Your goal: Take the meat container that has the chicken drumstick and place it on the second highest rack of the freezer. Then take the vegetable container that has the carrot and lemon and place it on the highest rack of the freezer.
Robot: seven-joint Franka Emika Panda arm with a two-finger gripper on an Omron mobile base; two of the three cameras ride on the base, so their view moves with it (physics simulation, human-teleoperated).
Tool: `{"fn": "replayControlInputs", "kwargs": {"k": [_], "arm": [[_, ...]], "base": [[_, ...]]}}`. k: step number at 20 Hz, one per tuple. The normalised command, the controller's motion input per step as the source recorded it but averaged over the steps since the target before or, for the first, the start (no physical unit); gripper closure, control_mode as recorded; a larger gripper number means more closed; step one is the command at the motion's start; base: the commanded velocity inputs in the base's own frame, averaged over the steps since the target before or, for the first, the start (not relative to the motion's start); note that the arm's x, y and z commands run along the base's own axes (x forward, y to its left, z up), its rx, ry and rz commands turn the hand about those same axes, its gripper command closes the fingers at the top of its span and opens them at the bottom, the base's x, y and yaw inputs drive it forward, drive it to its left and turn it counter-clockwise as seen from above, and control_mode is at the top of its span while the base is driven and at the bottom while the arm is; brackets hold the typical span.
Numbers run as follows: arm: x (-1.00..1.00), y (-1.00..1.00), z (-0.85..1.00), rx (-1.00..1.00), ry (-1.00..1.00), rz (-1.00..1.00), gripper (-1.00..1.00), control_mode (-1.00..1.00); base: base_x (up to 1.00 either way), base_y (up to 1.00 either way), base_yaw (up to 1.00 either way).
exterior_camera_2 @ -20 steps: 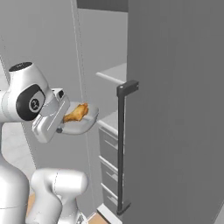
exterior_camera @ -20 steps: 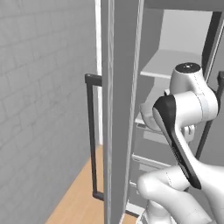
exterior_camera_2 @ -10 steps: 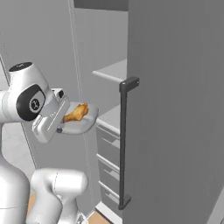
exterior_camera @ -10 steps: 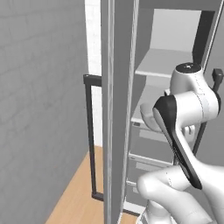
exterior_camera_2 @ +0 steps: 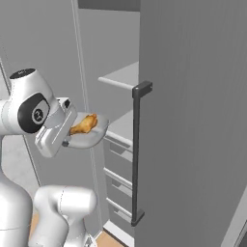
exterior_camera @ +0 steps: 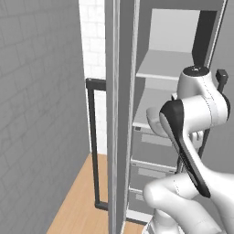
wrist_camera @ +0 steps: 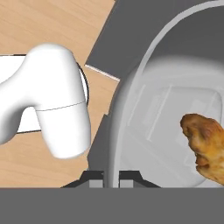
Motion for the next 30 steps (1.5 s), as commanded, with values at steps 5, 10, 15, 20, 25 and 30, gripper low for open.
{"fn": "replayControlInputs", "kwargs": {"k": [5,10,15,20,25,30], "arm": [[0.18,0.00,-0.01,0.00,0.00,-0.05,1.00,-1.00],[0.75,-0.02,-0.08,0.01,0.00,-0.15,1.00,-1.00],[0.70,-0.36,-0.30,0.03,0.00,-0.07,1.00,-1.00],[0.35,-0.35,-0.55,0.00,-0.04,-0.02,1.00,-1.00],[0.49,-0.18,-0.36,0.00,-0.05,-0.01,1.00,-1.00],[0.64,-0.03,-0.08,0.00,-0.05,-0.02,1.00,-1.00]], "base": [[0.05,0.00,-0.03],[0.00,0.00,0.00],[0.00,0.00,0.00],[0.00,0.00,0.00],[0.00,0.00,0.00],[0.00,0.00,0.00]]}}
